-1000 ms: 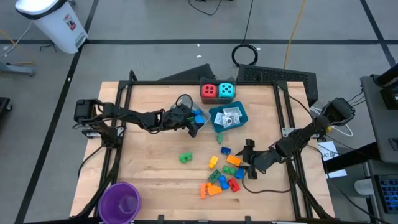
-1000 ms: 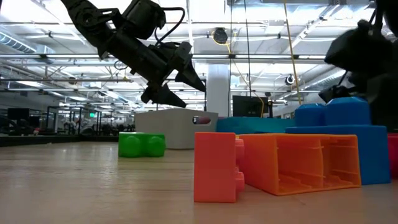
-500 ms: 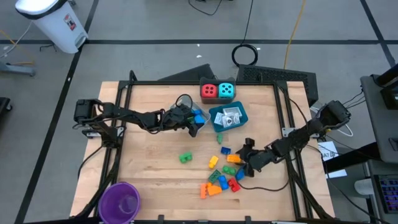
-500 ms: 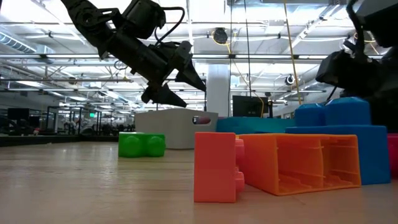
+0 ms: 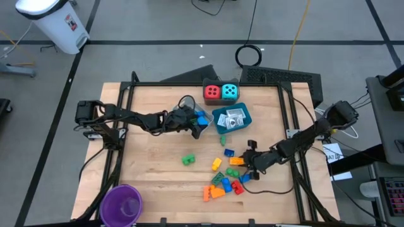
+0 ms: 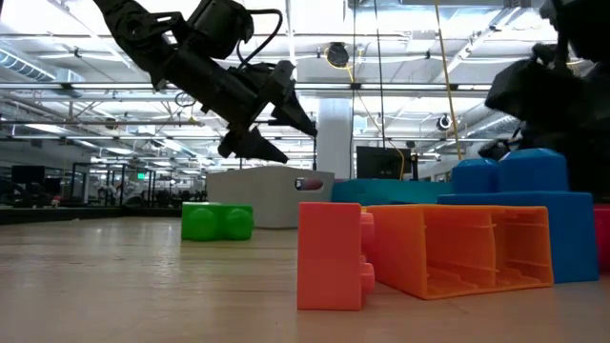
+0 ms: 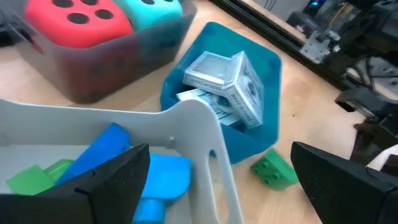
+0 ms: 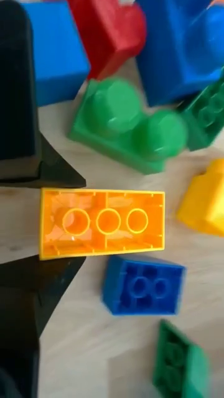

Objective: Pick & Place Toys
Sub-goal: Put the yellow game piece into the gray bin

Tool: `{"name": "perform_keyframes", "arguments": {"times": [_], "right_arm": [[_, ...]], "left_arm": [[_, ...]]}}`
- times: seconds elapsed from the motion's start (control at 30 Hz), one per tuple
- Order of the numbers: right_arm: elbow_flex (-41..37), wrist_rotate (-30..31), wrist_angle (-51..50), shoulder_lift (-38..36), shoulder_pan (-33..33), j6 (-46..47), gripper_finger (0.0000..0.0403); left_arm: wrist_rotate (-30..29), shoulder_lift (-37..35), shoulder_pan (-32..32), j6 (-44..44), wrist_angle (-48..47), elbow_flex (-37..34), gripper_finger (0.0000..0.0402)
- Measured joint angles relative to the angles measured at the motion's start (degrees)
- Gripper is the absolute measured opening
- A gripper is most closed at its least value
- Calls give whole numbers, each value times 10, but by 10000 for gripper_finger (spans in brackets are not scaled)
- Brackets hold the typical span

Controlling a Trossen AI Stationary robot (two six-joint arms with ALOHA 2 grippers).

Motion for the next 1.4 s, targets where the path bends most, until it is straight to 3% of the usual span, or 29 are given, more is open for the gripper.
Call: {"name": "perform_keyframes", "arguments": {"times": [0.1,0.23,0.4,0.53,0.97,1.13,1.4], "right_arm": [[0,10,3,-24,0,-32,97],[0,80,20,-58,0,-88,103],[0,194,85,-69,0,-197,103],[0,229,143,-69,0,-272,99],[0,225,194,-67,-44,-319,99],[0,182,224,-51,-57,-347,99],[1,181,241,-44,-59,-361,99]], "left_arm": [[52,0,-1,-19,29,0,395],[114,2,-18,-32,82,0,395],[116,3,-47,-44,145,0,395],[114,3,-70,-38,157,0,395],[19,15,-132,-50,162,13,395],[1,77,-140,-53,163,65,395],[15,179,-128,-54,162,157,395]]}}
